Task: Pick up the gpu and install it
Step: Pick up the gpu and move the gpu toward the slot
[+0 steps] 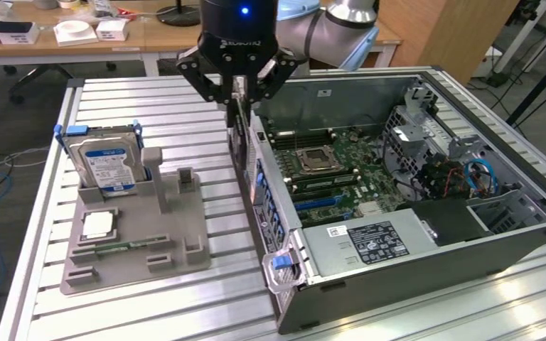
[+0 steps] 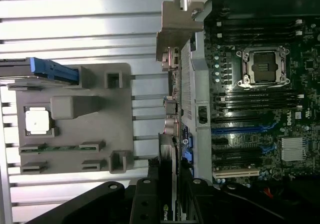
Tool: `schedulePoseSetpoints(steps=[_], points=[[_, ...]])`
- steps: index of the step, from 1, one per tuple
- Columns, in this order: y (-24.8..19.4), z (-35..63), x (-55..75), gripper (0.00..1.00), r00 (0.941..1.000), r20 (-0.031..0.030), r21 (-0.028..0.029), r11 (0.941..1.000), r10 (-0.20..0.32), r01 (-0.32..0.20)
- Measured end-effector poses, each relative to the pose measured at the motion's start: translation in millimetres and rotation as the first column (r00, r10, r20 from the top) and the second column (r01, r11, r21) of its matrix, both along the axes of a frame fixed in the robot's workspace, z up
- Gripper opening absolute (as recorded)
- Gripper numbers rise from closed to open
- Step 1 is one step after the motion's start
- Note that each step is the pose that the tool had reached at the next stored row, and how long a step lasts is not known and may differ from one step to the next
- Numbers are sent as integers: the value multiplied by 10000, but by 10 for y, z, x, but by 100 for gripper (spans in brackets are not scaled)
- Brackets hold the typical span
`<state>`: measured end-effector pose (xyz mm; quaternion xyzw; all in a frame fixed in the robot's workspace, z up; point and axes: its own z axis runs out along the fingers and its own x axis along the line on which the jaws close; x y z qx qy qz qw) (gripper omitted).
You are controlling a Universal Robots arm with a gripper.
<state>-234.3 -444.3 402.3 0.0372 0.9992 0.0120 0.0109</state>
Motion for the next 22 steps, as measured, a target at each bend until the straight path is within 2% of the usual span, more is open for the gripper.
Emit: schedulePoseSetpoints(steps=[22], points=[[39, 0, 447, 27, 10000, -1, -1, 10000, 0, 0]])
